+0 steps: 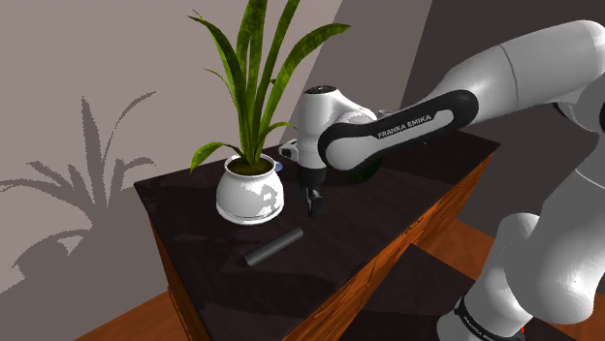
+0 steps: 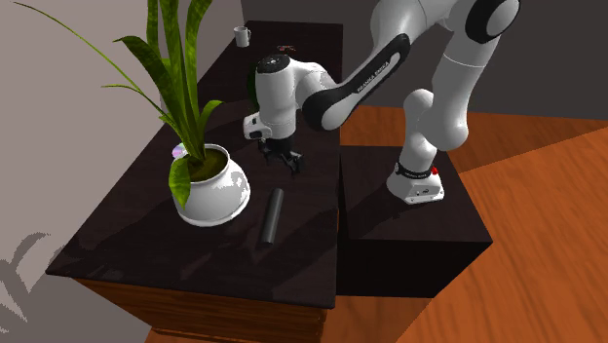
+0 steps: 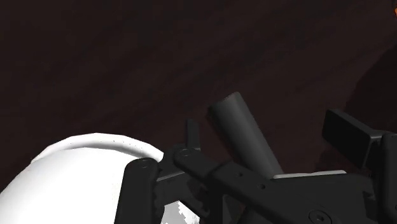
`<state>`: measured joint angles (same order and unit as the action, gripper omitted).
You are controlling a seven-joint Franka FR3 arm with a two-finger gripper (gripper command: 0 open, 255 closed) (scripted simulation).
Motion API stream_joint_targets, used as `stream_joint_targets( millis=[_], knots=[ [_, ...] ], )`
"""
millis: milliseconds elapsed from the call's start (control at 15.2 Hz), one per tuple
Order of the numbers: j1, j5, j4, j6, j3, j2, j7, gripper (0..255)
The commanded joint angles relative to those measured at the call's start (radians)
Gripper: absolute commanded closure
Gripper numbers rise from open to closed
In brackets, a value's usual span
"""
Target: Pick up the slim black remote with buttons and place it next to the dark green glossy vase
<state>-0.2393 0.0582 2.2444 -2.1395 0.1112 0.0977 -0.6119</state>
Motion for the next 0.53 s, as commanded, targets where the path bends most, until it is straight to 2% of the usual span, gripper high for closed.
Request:
stream_joint_targets(
  millis=[0,462],
  knots=[
    [-0.019,0.005,-0.025,-0.048,0.016,-0.056,-0.048,0],
    [-0.079,0.032,-0.099,-0.179,0.08,-0.21,-0.205,0]
  ],
)
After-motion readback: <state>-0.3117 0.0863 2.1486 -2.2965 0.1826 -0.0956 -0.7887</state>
